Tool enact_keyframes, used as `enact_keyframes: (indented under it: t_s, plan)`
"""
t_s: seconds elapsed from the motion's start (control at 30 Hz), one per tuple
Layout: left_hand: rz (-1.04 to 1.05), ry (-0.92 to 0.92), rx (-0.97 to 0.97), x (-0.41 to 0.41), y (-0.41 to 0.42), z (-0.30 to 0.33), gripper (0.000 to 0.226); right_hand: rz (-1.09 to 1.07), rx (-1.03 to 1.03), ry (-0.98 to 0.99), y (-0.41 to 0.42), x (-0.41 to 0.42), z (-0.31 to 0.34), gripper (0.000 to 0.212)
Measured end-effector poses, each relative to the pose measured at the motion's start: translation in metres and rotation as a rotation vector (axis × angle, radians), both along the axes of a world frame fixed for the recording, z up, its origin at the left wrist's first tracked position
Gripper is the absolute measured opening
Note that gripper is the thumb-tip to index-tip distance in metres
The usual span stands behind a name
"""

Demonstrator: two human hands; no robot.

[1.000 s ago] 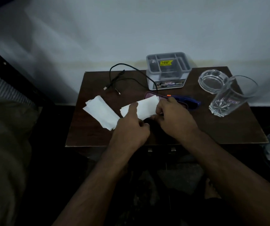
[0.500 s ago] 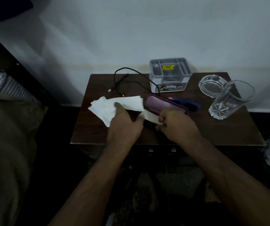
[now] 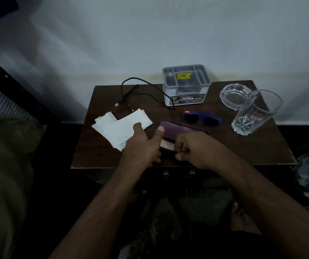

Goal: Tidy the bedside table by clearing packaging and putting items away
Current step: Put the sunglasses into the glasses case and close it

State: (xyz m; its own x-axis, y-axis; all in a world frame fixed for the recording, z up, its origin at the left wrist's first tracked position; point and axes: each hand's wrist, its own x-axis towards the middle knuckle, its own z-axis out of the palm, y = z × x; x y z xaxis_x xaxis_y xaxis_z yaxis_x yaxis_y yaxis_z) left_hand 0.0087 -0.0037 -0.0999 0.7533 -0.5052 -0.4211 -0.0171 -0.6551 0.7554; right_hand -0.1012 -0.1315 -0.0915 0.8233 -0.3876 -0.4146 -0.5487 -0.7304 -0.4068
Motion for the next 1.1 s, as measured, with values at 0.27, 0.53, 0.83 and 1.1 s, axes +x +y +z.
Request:
enact_keyframes:
  t_s: [0.27, 0.53, 0.83, 1.1]
  plan:
    - [-0.16, -0.229, 0.104, -0.012, 0.002, -0.01, 0.07, 0.176, 0.032, -0.002, -0.007, -0.017, 0.0, 0.016]
    - [-0.058, -0.268, -0.072, -0.005, -0.002, -0.001, 0.061, -0.244, 0.005, -0.613, -0.033, -0.012, -0.001, 0.025]
    - [-0.045, -0.293, -0.096, 0.002, -0.006, -0.001, 0.034, -0.316, -0.224, -0.123, -0.047, -0.011, -0.029, 0.042]
    - [0.044, -0.16, -0.158, 0.0, -0.008, 0.001, 0.032, -0.34, -0.451, -0.336, -0.038, -0.014, -0.005, 0.018]
